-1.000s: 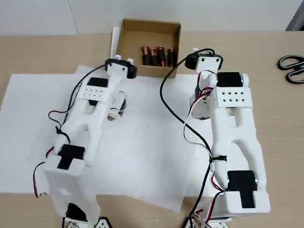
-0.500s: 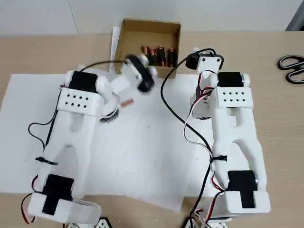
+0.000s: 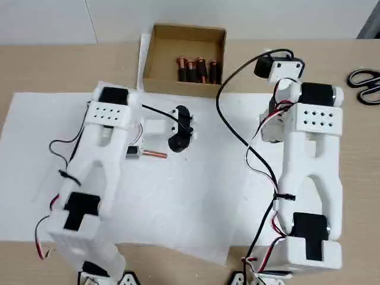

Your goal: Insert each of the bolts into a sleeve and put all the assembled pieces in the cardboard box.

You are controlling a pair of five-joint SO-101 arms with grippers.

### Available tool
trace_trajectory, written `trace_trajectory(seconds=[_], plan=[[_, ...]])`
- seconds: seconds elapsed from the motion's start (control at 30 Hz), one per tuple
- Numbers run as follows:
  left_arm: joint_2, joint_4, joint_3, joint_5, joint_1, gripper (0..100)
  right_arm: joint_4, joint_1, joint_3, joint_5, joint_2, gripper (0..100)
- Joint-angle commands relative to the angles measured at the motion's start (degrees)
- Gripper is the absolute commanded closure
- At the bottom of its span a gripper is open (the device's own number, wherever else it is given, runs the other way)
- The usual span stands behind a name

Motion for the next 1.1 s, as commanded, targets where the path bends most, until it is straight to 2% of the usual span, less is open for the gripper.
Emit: trace_trajectory(seconds=[0.0,0.07,0.17,0.33,0.4,0.47,0.53,0.63,0.7,0.83,0.93,1.07], plan=[[1.85,-10.20,-2.86,-15.74,-1.23,94,0.57,0.40,-4.57,1.05,-3.56,99.5],[3.25,-15.30,-3.74,-11.25,-1.67,88,1.54,0.31,-5.63,0.97,-3.56,99.5],[4.31,-18.55,-5.23,-3.25,-2.46,82,3.74,0.31,-7.56,0.88,-3.56,99.5],[4.40,-18.64,-8.57,5.27,-3.69,81,3.47,-0.04,-8.09,0.88,-3.56,99.5],[4.40,-18.64,-9.89,12.66,-3.69,81,3.47,-0.40,-8.09,0.97,-3.47,99.5],[4.31,-18.55,-11.82,23.74,-3.69,81,2.77,-0.66,-8.09,1.05,-3.47,99.5],[4.22,-15.65,-14.90,39.38,-3.69,81,2.24,-0.66,-8.09,1.14,-3.47,99.5],[2.37,-4.84,-22.02,62.68,-3.60,81,1.54,-0.66,-8.09,1.14,-3.47,99.5],[1.23,1.32,-25.01,74.55,-3.25,81,0.92,-0.66,-8.09,1.14,-3.47,99.5],[-2.11,9.49,-28.70,89.05,-2.29,81,-0.04,-0.66,-8.09,1.23,-3.47,99.5],[-4.84,9.41,-27.30,99.60,-1.93,81,-0.13,-0.66,-8.09,1.23,-3.47,99.5],[-5.36,9.41,-21.49,119.65,0.09,81,0.40,-0.66,-8.09,1.23,-3.47,99.5]])
